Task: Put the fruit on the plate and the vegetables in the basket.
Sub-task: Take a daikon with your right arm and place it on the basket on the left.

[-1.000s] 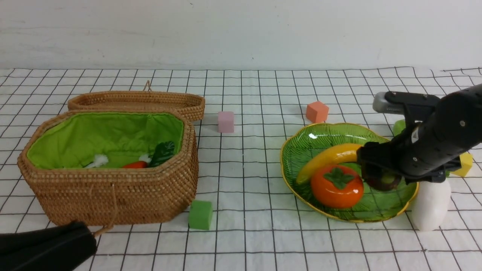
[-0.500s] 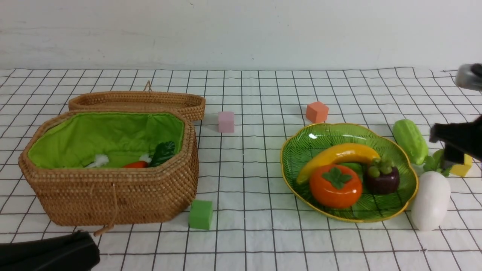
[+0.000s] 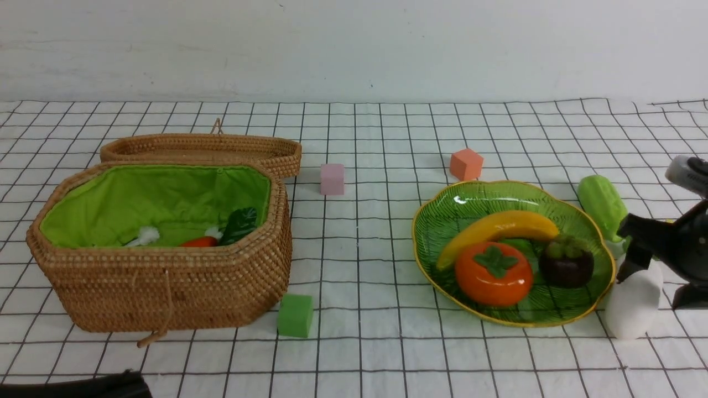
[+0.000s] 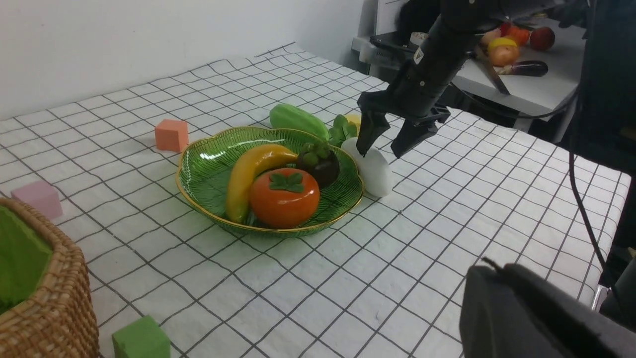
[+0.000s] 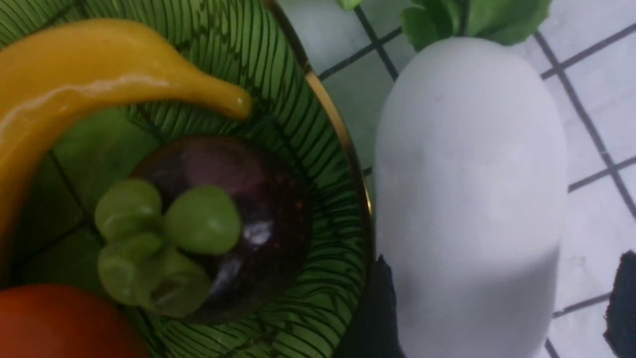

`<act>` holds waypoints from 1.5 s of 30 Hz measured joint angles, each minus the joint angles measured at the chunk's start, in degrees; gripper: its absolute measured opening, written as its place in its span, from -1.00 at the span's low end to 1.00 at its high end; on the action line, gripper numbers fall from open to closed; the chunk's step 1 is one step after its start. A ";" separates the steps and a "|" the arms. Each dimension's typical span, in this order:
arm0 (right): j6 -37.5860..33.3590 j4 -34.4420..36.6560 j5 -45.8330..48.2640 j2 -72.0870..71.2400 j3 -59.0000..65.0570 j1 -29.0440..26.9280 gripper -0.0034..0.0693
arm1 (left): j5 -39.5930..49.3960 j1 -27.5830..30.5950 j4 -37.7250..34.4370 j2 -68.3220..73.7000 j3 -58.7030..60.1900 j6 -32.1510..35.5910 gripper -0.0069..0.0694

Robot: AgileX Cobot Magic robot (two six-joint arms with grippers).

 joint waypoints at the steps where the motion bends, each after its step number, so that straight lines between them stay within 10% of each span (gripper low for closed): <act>1: -0.08 0.09 -0.09 0.46 0.00 0.00 0.71 | 0.12 0.00 0.00 0.00 0.00 0.00 -0.85; 27: -12.92 1.55 -0.16 6.69 -0.25 -2.87 0.58 | 1.17 0.00 0.27 0.00 0.00 0.00 -0.85; 35: -15.04 3.31 16.11 -4.65 -2.52 -2.04 0.58 | 0.95 0.00 7.41 0.00 0.00 -3.67 -0.85; 45: -31.50 18.64 14.84 -14.22 -21.44 24.53 0.58 | 3.10 0.00 36.59 0.00 0.00 -32.85 -0.85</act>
